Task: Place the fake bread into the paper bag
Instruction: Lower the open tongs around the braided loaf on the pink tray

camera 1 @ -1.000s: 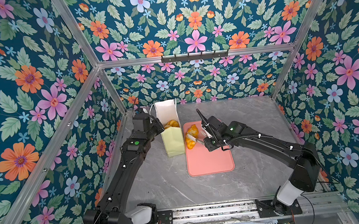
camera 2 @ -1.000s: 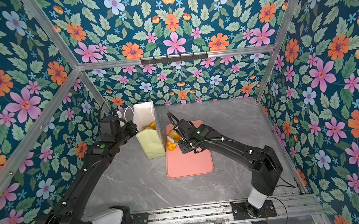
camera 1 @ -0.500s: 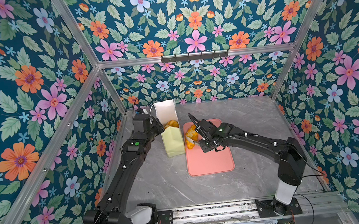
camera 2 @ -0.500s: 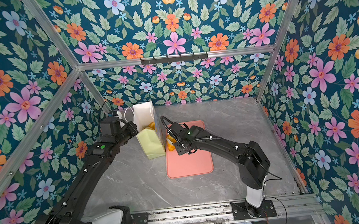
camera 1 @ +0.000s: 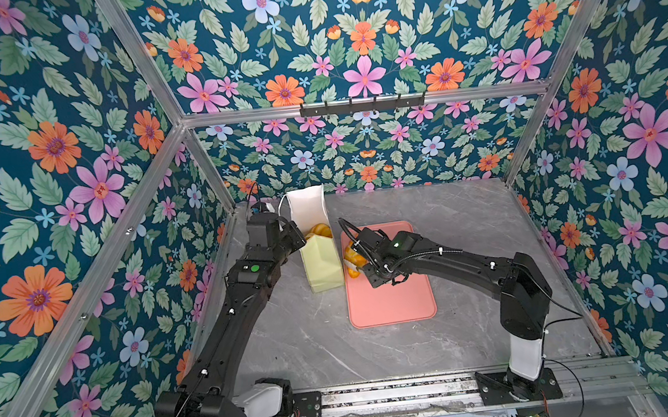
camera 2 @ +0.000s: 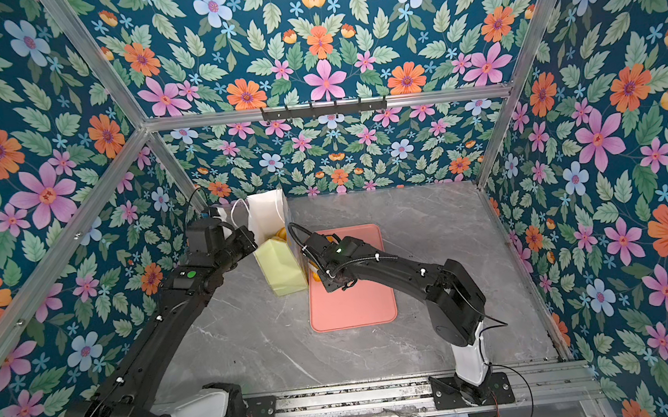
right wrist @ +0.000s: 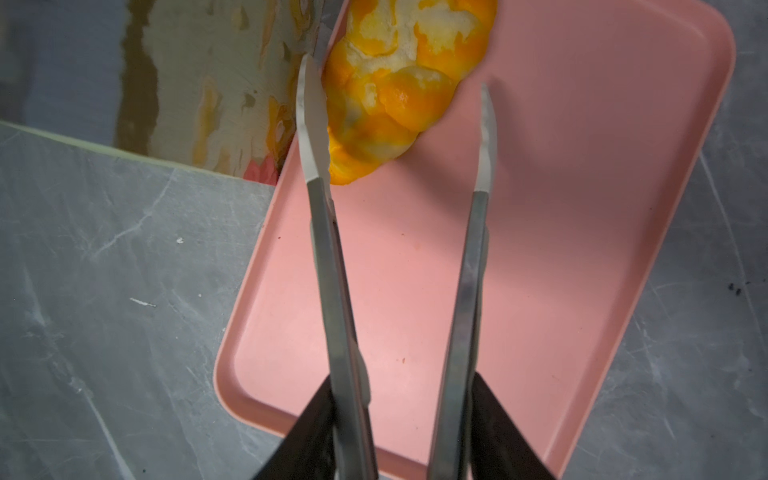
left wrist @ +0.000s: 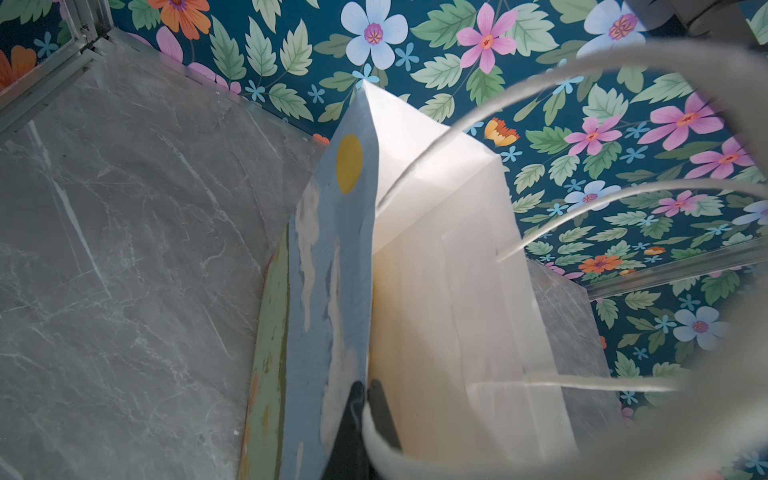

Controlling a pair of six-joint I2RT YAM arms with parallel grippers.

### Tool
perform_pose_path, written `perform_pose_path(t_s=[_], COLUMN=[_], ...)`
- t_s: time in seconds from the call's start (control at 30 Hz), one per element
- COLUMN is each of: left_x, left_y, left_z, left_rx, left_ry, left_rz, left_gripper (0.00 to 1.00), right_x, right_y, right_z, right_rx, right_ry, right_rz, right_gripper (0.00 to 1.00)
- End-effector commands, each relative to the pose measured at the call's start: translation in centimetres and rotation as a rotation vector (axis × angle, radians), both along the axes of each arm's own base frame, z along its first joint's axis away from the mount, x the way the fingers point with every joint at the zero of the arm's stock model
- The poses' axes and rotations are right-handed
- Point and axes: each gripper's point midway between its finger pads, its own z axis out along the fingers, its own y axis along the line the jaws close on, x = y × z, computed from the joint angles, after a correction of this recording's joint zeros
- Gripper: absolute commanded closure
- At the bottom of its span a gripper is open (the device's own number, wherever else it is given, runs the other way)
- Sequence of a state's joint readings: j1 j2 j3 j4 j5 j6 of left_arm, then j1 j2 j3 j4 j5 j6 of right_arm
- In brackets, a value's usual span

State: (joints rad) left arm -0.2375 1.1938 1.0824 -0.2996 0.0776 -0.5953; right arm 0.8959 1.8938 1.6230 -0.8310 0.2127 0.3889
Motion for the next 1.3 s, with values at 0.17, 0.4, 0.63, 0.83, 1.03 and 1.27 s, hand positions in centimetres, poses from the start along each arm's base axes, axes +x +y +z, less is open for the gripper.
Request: perform_pose_path(t_s=[0.17, 0.4, 0.63, 0.83, 1.03, 1.27], left_x=[0.0, -0.1, 0.0, -0.1, 0.0, 0.0], left_y=[-0.2, -0.1, -0.3, -0.3, -0.3, -0.4], left_z=[-0.3, -0.2, -0.5, -0.3, -0.3, -0.2], left_rx=[0.008, 0.009, 0.005, 0.003, -0.001, -0.009], left_ry=[0.006, 0.003, 0.012, 0.007, 0.006, 0.007], left_rz=[-0.015, -0.012, -0.021, -0.021, -0.021, -0.025], left_gripper=[1.0, 1.0, 1.0, 1.0, 1.0, 1.0], right_x=[0.1, 0.1, -0.2, -0.2, 0.0, 0.9], right_y=[0.1, -1.1, -3.3, -6.2, -7.2, -5.5], right_z=[-0.3, -0.3, 0.6, 0.8, 1.4, 2.5], right_rx=[-0.04, -0.1, -0.106, -0.106, -0.083, -0.042], right_ry=[-0.004, -0.013, -0.013, 0.005, 0.003, -0.032], right_rz=[-0.007, 0.0, -0.021, -0.063, -0.073, -0.001], right_gripper=[0.52, 0.52, 0.53, 0.55, 0.55, 0.54])
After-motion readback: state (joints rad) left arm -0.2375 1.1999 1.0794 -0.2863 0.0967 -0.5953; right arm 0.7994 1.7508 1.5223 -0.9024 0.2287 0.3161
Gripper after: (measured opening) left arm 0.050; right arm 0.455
